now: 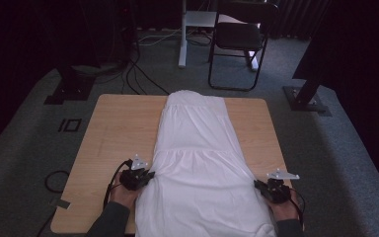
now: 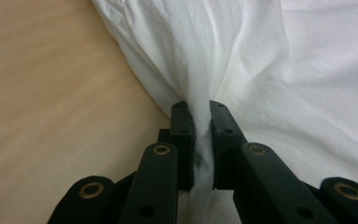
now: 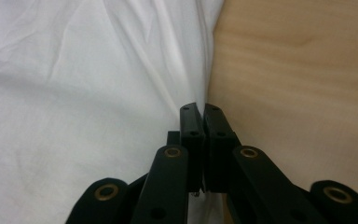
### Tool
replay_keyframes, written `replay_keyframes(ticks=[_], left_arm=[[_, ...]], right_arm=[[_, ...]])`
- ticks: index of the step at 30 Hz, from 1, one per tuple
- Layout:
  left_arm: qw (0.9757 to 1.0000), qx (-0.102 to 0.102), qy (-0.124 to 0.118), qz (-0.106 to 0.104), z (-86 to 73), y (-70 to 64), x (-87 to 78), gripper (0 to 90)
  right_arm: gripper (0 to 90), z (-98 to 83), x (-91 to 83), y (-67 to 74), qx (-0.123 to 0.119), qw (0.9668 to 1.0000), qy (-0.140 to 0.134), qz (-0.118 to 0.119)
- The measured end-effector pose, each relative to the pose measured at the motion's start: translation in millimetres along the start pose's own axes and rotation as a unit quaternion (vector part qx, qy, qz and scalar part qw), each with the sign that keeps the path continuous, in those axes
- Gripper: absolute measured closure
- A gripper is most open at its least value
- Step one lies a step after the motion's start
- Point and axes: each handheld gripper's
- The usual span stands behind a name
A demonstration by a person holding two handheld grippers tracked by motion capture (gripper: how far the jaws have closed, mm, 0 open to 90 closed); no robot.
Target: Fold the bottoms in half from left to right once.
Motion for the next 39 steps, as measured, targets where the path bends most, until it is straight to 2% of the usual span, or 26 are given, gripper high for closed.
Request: replay_keyframes(ticks=[1, 4, 6, 8, 9, 11, 12, 14, 16, 17, 18, 19, 20, 21, 25, 27, 29, 30, 32, 33, 34, 37, 39], left_arm=[[1.0, 0.003, 0.004, -0.004, -2.8, -3.1, -3.2, 83.0], [0.9996, 0.016, 0.013, -0.018, -11.7, -10.6, -12.5, 83.1], [0.9995, 0.017, 0.013, -0.021, -16.2, -12.2, -17.7, 80.6], [0.9998, 0.005, -0.005, -0.018, -16.3, -7.6, -22.1, 65.0], [0.9995, -0.009, -0.023, -0.018, -14.8, -3.9, -24.0, 59.1], [0.9985, -0.028, -0.045, -0.012, -8.4, 4.4, -27.4, 53.5], [0.9981, -0.031, -0.053, -0.008, -5.3, 6.9, -27.7, 51.4], [0.9974, -0.034, -0.063, 0.0, 5.3, 13.7, -26.2, 49.8], [0.9971, -0.037, -0.067, 0.002, 13.4, 17.5, -21.6, 49.3], [0.9971, -0.037, -0.067, 0.002, 13.4, 17.5, -21.6, 48.8], [0.9971, -0.037, -0.067, 0.002, 13.4, 17.5, -21.6, 48.8], [0.9972, -0.038, -0.065, 0.0, 22.7, 20.7, -12.5, 48.8], [0.9972, -0.038, -0.064, 0.002, 24.8, 20.8, -9.5, 48.5], [0.9972, -0.039, -0.063, -0.001, 26.0, 20.2, -6.9, 47.5], [0.9978, -0.035, -0.057, -0.006, 26.5, 17.5, 0.4, 45.0], [0.9981, -0.032, -0.052, -0.009, 26.0, 16.7, 2.3, 43.9], [0.998, -0.033, -0.053, -0.013, 25.8, 16.1, 3.1, 43.8], [0.9979, -0.034, -0.053, -0.014, 25.7, 15.6, 3.7, 43.5], [0.9979, -0.035, -0.052, -0.016, 25.5, 14.7, 5.0, 43.4], [0.9981, -0.032, -0.049, -0.017, 25.3, 14.4, 5.7, 43.2], [0.9982, -0.032, -0.048, -0.019, 25.0, 13.7, 6.7, 43.0], [0.9986, -0.028, -0.037, -0.025, 24.2, 10.5, 11.6, 43.1], [0.9988, -0.023, -0.031, -0.029, 23.8, 7.3, 15.3, 43.2]], right_arm=[[87.8, -8.7, -8.0, 7.3, 0.005, 1.0, 0.002, 0.001], [87.8, -17.5, -17.2, 14.2, 0.007, 0.9999, 0.008, 0.005], [85.3, -20.9, -21.7, 16.5, 0.007, 0.9998, 0.014, 0.01], [69.4, -20.6, -26.0, 16.4, -0.003, 0.9999, 0.005, 0.016], [62.9, -17.4, -28.1, 14.8, -0.003, 0.9999, -0.006, 0.014], [57.1, -4.9, -30.9, 9.1, 0.005, 0.9995, -0.028, 0.012], [56.3, 3.7, -31.5, 7.0, 0.009, 0.999, -0.041, 0.015], [55.9, 21.3, -28.6, 4.7, 0.0, 0.9979, -0.06, 0.025], [57.2, 42.2, -17.3, 3.1, -0.014, 0.9975, -0.066, 0.022], [57.2, 42.2, -17.3, 3.1, -0.014, 0.9975, -0.066, 0.022], [57.2, 52.0, -9.1, 2.4, -0.017, 0.9974, -0.065, 0.024], [58.8, 52.0, -9.1, 2.4, -0.017, 0.9974, -0.065, 0.024], [59.8, 75.6, 17.4, 4.0, -0.024, 0.9977, -0.054, 0.035], [59.4, 82.5, 27.2, 6.1, -0.027, 0.9977, -0.048, 0.039], [55.0, 100.7, 60.7, 15.4, -0.035, 0.9977, -0.03, 0.049], [53.8, 104.4, 73.6, 17.7, -0.031, 0.9983, -0.019, 0.046], [54.0, 104.9, 83.3, 17.3, -0.021, 0.9984, -0.014, 0.051], [57.1, 104.5, 87.3, 17.1, -0.018, 0.9985, -0.008, 0.05], [74.1, 103.3, 92.6, 17.6, -0.023, 0.9983, 0.01, 0.053], [82.1, 102.9, 93.0, 18.5, -0.033, 0.9983, 0.015, 0.045], [86.4, 103.4, 90.4, 20.2, -0.04, 0.9987, 0.013, 0.03], [87.3, 109.3, 67.0, 24.0, -0.053, 0.9978, -0.038, 0.003], [87.3, 114.2, 47.5, 25.3, -0.064, 0.9946, -0.077, -0.027]])
Point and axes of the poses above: each handheld gripper's, and its own axes: x roughly forward along the jaws, z roughly out of its top, y roughly to its left, and after that the axes turned 2 degrees about -x, right-handed
